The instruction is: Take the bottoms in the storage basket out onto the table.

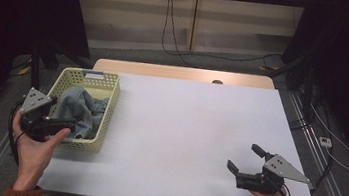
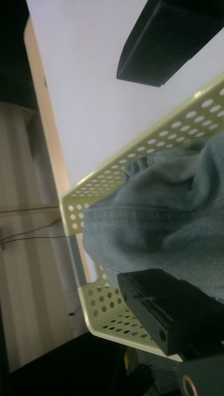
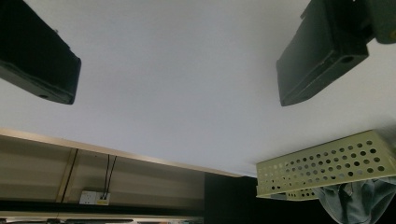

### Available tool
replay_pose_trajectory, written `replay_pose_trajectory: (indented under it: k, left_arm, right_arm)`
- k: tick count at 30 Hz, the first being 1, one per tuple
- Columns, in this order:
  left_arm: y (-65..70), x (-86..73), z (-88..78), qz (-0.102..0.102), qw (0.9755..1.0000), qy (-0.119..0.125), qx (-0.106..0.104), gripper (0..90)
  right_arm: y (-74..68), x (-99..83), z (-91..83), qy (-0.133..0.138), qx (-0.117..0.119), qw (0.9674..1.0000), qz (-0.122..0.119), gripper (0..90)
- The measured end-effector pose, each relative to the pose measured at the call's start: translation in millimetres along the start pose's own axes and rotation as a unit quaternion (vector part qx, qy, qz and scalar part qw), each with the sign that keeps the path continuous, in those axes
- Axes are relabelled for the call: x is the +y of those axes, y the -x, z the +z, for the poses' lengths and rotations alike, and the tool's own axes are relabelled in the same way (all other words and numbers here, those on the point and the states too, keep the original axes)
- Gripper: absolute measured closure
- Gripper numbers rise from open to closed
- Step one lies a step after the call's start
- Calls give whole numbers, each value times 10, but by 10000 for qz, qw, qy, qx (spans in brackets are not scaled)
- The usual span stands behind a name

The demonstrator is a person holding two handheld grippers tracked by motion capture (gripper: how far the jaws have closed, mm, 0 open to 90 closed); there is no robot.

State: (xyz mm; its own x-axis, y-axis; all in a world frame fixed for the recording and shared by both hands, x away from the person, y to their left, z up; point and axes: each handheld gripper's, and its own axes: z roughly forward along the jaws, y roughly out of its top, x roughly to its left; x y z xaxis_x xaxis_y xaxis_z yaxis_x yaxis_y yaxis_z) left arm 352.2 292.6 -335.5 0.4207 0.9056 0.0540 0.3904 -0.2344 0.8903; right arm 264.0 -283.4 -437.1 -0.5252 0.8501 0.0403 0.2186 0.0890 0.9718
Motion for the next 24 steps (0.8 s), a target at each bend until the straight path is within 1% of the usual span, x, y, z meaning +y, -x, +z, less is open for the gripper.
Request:
replay_pose_trajectory:
  k: [4,5,6,7,10,12,13,14,15,19,21,22,23,24]
  left_arm:
    - [-95,0,80,-89,9997,-217,8,49]
    - [-122,-3,102,-97,9995,-298,-32,50]
    - [-143,-13,130,-141,9994,-328,-41,59]
    - [-161,-19,154,-144,9990,-420,10,66]
    - [-209,-38,238,-223,9981,-567,3,60]
    - [-244,-43,292,-264,9969,-738,-61,62]
    - [-259,-45,319,-315,9962,-810,-109,63]
    - [-266,-50,347,-356,9956,-849,-147,62]
    - [-268,-54,372,-334,9952,-913,-96,61]
    - [-273,-55,453,-351,9936,-1074,-86,58]
    - [-287,-55,506,-520,9922,-1123,-119,61]
    - [-293,-51,532,-547,9915,-1175,-124,60]
    - [-286,-50,553,-529,9909,-1231,-112,60]
    - [-280,-50,573,-464,9905,-1289,-83,60]
  right_arm:
    - [2,-1,2,-11,8,10000,5,0]
    - [3,-1,3,-11,10,10000,-4,0]
    - [2,-1,3,-16,17,10000,-4,0]
    - [1,-2,5,-16,14,10000,-10,0]
    - [0,-5,7,-31,3,10000,-35,0]
    - [1,-5,7,-28,-1,10000,-25,0]
    - [3,-5,8,-28,-2,10000,-24,0]
    - [3,-6,9,-31,3,10000,-22,0]
    - [2,-6,9,-41,8,10000,-12,0]
    - [1,-8,16,-54,22,10000,-9,0]
    - [-1,-11,24,-84,30,10000,6,0]
    - [-3,-11,26,-79,34,10000,2,0]
    - [-5,-10,27,-74,31,10000,-10,0]
    - [-6,-9,26,-68,34,10000,-6,0]
